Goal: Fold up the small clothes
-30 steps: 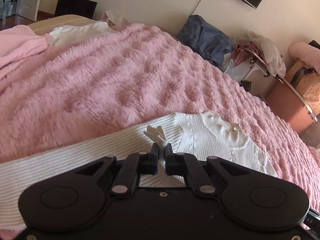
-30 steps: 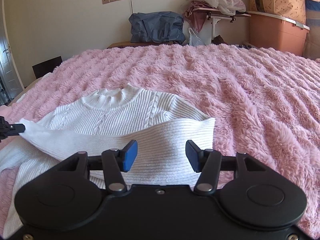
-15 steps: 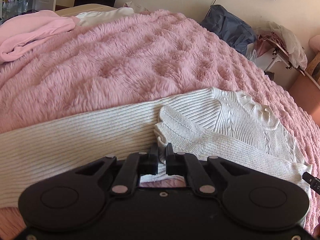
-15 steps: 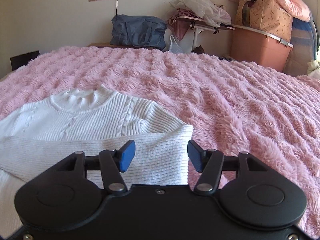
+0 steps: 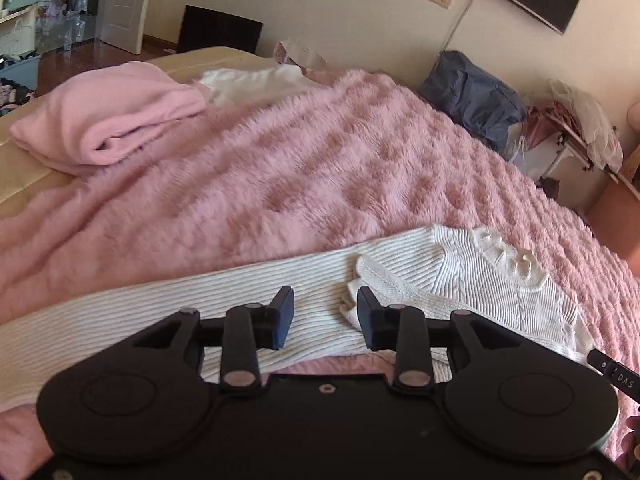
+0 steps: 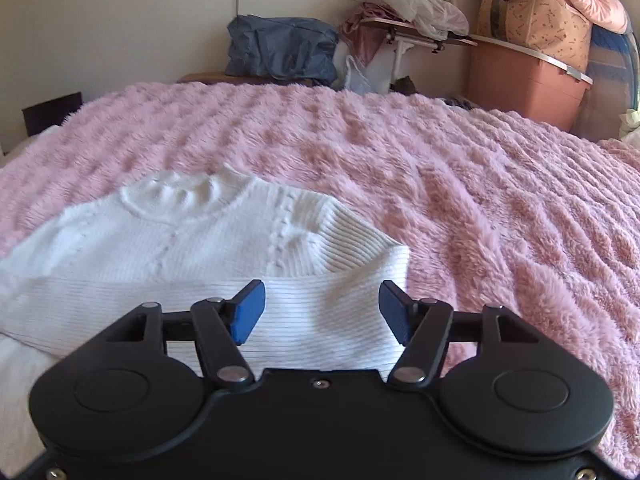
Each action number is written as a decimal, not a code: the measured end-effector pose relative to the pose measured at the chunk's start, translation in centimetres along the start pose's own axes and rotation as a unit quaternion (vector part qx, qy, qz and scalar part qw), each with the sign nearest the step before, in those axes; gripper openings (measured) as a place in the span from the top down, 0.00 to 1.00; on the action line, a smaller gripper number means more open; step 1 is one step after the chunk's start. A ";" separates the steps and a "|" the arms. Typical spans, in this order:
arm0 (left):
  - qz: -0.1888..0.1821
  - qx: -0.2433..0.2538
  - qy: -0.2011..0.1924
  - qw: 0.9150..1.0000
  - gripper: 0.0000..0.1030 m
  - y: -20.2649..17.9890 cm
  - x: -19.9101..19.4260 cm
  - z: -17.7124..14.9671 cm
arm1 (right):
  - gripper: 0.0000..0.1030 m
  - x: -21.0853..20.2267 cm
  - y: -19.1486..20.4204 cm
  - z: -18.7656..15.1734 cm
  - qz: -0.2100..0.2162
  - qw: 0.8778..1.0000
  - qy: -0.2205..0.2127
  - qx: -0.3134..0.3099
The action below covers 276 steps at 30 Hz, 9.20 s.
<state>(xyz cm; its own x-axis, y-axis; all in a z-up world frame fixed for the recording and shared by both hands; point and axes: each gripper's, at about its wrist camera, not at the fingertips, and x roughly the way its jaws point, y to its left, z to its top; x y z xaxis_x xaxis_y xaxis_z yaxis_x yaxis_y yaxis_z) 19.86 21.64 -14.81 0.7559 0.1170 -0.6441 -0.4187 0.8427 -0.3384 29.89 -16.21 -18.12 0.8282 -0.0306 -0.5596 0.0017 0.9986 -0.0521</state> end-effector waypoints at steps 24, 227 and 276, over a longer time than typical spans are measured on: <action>0.218 -0.309 -0.046 0.925 0.64 19.9 -11.5 -8.4 | 0.33 -4.1 18.3 -2.5 0.164 0.978 0.020 -0.129; -0.016 0.191 0.266 0.945 0.63 -0.4 -11.6 -20.1 | 0.58 -21.5 -6.3 -16.8 0.129 0.965 0.224 -0.039; -0.198 0.076 0.190 0.959 0.98 -7.5 -5.3 1.2 | 0.92 -16.7 -9.5 -2.5 0.198 0.972 0.088 0.094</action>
<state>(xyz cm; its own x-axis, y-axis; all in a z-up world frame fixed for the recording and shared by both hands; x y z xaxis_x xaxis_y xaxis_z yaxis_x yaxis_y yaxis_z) 19.57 15.28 -8.04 0.5912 -0.4036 -0.6983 -0.0365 0.8515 -0.5230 14.63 -25.32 -10.33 0.6761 0.3668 -0.6390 -0.1815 0.9235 0.3380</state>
